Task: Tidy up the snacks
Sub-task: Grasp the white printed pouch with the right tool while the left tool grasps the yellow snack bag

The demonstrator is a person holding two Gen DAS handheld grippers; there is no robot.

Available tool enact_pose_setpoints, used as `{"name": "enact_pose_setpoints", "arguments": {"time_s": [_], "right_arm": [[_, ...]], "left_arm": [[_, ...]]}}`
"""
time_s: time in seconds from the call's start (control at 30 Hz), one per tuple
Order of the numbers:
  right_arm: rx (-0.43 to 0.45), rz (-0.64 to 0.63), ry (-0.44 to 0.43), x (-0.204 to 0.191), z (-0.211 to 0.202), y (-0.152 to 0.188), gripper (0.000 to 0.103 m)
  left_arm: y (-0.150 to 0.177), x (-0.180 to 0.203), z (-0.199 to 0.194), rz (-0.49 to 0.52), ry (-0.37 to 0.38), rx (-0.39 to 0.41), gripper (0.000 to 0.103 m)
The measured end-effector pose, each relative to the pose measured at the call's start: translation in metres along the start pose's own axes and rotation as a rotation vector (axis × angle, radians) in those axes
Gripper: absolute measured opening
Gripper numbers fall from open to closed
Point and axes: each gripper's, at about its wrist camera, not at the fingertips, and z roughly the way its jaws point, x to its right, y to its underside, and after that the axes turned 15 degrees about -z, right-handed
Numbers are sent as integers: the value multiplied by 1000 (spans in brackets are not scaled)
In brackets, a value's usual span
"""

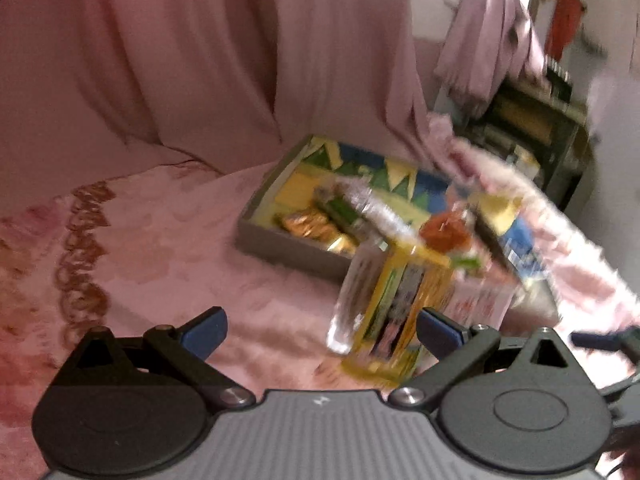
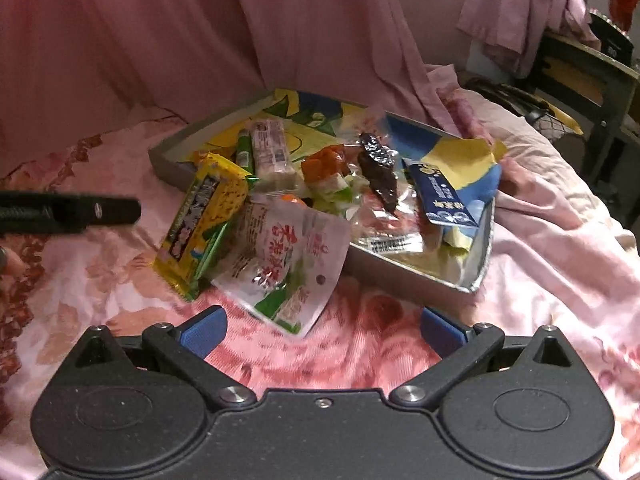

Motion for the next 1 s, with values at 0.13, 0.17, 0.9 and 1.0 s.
{"name": "enact_pose_setpoints", "arguments": {"time_s": [0.13, 0.17, 0.9, 1.0], "right_arm": [[15, -2, -24, 3, 19, -4, 100], [23, 2, -39, 4, 23, -5, 99], [34, 172, -140, 20, 65, -3, 65], [40, 204, -152, 25, 66, -2, 59]], "left_arm": [[-6, 0, 13, -37, 73, -7, 103], [-6, 0, 16, -38, 81, -9, 103], [4, 26, 51, 64, 114, -105, 92], [6, 30, 51, 102, 105, -110, 83]]}}
